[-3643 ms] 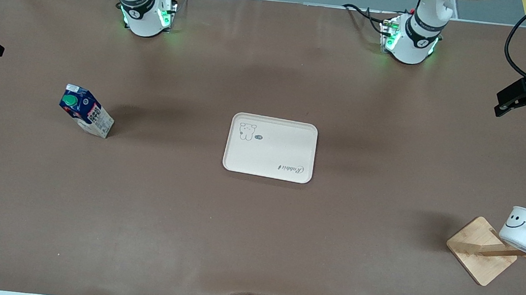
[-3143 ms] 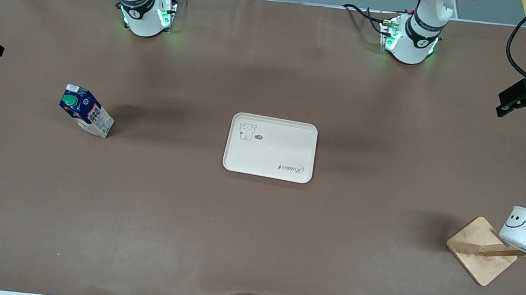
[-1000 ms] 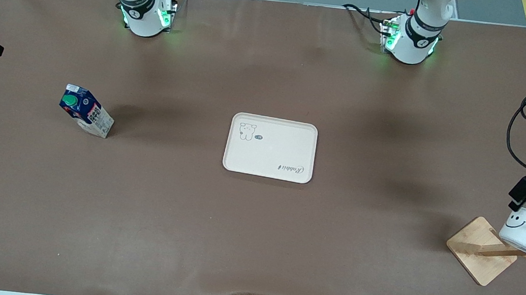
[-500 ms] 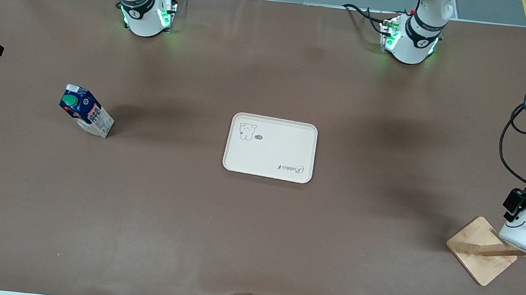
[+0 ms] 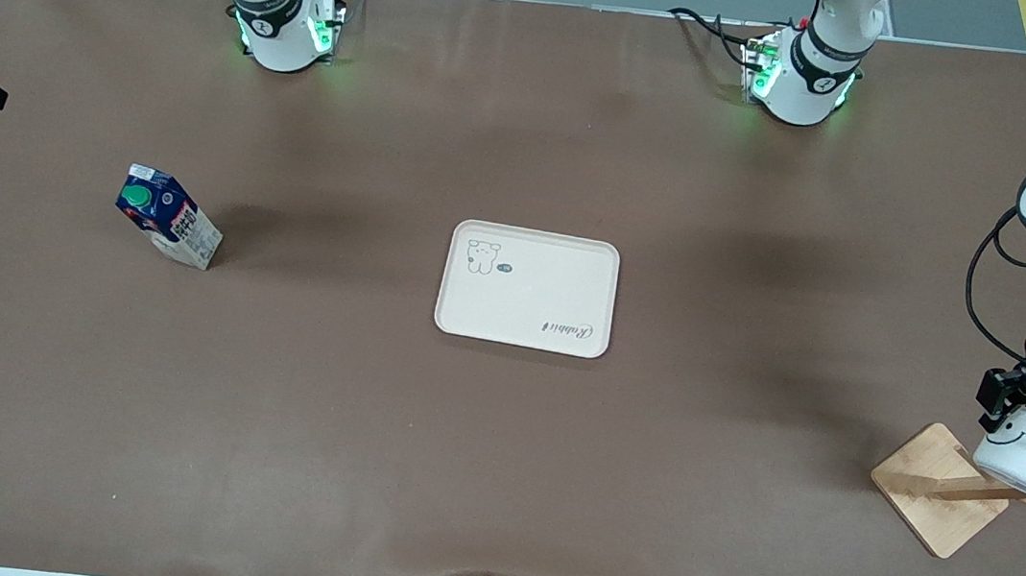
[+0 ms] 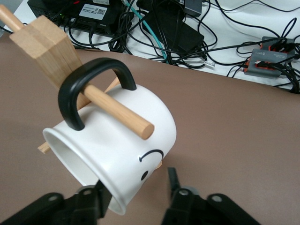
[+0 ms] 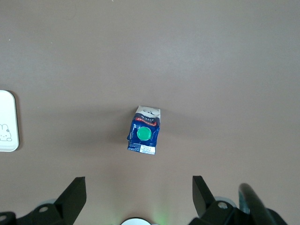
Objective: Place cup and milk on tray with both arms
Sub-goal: 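Lower the left gripper and grasp the white mug's rim, then lift the mug off the stand and carry it over the tray, then set the mug on the tray while the right gripper reaches the milk, then grasp the milk carton with the right gripper while the left gripper withdraws, then carry the milk carton with the right gripper over the tray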
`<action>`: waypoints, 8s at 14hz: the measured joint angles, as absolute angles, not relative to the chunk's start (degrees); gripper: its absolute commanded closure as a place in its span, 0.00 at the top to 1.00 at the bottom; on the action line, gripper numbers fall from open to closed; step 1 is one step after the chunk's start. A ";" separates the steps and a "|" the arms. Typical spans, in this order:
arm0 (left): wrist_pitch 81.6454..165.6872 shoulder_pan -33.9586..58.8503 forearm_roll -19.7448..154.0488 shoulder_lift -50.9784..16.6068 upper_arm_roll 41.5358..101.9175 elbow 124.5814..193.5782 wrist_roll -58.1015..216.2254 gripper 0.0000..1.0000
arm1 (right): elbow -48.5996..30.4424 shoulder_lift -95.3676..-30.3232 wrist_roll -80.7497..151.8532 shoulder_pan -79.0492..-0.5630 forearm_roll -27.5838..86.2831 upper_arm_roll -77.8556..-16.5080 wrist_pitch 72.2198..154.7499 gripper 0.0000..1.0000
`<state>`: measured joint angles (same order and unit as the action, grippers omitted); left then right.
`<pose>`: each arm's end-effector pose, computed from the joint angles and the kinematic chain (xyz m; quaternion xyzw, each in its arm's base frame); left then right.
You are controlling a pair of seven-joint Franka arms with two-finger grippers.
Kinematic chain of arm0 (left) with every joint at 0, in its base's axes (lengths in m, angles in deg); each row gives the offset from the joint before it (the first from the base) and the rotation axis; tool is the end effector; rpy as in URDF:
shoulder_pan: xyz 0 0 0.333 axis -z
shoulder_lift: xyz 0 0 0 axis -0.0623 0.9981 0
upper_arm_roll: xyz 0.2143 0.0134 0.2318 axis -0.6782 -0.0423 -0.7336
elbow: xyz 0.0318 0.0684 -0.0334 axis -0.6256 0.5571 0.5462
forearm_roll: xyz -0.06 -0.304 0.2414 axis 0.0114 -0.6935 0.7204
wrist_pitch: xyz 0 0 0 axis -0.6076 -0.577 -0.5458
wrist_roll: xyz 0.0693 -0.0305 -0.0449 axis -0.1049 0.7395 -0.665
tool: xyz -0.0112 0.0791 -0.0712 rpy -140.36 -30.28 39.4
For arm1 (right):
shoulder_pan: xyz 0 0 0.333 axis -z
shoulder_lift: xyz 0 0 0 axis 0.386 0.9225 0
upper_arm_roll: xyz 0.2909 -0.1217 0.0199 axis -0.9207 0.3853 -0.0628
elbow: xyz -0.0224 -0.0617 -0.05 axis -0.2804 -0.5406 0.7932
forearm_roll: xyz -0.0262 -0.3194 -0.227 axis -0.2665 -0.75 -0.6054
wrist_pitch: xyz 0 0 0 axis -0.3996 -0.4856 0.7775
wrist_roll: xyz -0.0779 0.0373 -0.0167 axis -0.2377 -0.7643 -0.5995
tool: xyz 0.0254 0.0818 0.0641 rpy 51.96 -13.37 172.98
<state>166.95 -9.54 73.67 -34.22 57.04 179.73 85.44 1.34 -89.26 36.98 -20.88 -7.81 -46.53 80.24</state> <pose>0.6017 0.1045 0.4115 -0.9573 -0.0999 -0.2711 0.0055 0.5192 -0.0743 0.6531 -0.9995 0.0129 0.0292 0.0044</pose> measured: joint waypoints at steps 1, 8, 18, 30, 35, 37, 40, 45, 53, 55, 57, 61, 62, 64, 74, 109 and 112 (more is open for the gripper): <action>166.95 -9.53 73.67 -34.20 57.07 179.73 85.62 0.42 | 1.34 -89.26 36.98 -20.88 -7.81 -46.53 80.24 1.00; 166.95 -9.42 73.67 -34.18 57.72 179.73 88.34 0.17 | 1.34 -89.26 36.98 -20.87 -7.81 -46.52 80.24 1.00; 167.02 -9.40 73.67 -34.20 59.23 179.64 93.69 0.00 | 1.63 -88.90 36.98 -20.88 -7.22 -46.52 80.52 1.00; 148.75 -9.15 73.67 -40.09 65.46 175.05 94.25 0.00 | 2.08 -88.79 36.98 -20.86 -7.22 -46.50 80.82 1.00; 137.94 -9.00 73.67 -40.03 71.35 171.15 84.42 0.00 | 2.08 -88.76 36.98 -20.86 -7.22 -46.50 80.82 1.00; 136.11 -8.21 73.67 -39.21 75.34 170.95 74.65 0.00 | 2.08 -88.64 36.98 -20.84 -7.22 -46.45 80.81 1.00; 135.49 -2.50 75.73 -36.19 77.72 170.54 59.75 0.00 | 2.08 -87.53 36.98 -20.81 -7.23 -46.27 80.82 1.00; 134.70 10.28 77.50 -27.30 77.97 167.29 37.07 0.00 | 2.15 -86.71 36.99 -20.80 -7.23 -46.21 81.00 1.00; 134.58 20.45 77.52 -13.86 77.91 159.99 27.54 0.00 | 2.33 -86.71 36.99 -20.63 -7.25 -46.01 80.99 1.00; 134.15 21.15 77.51 -11.74 77.92 159.54 27.40 0.00 | 2.64 -86.71 36.98 -20.43 -7.25 -45.91 80.99 1.00; 132.93 21.99 77.51 -10.47 77.93 159.21 27.37 0.00 | 2.80 -86.67 36.99 -20.15 -7.24 -45.72 80.99 1.00; 129.49 23.79 77.51 -9.20 77.93 158.97 26.85 0.00 | 2.80 -84.86 36.99 -20.11 -7.24 -45.69 80.99 1.00; 128.59 23.91 77.51 -9.07 77.93 158.96 26.85 0.00 | 2.79 -84.16 36.99 -20.11 -7.24 -45.69 81.00 1.00; 127.79 24.02 77.51 -8.83 77.93 158.89 26.85 0.23 | 2.76 -81.98 36.99 -20.10 -7.25 -45.68 80.99 1.00; 119.72 23.77 77.73 -8.67 76.80 148.60 26.84 1.00 | -8.00 -72.20 36.98 -20.14 -7.19 -46.03 91.09 1.00; 89.29 5.63 80.24 -44.43 56.57 144.46 80.01 1.00 | 10.62 -60.74 -4.45 -51.07 13.61 -47.54 81.54 0.06; 90.27 6.03 80.10 -45.32 56.08 145.77 80.04 1.00 | 18.25 -51.84 -11.34 -57.03 15.64 -47.48 83.54 0.06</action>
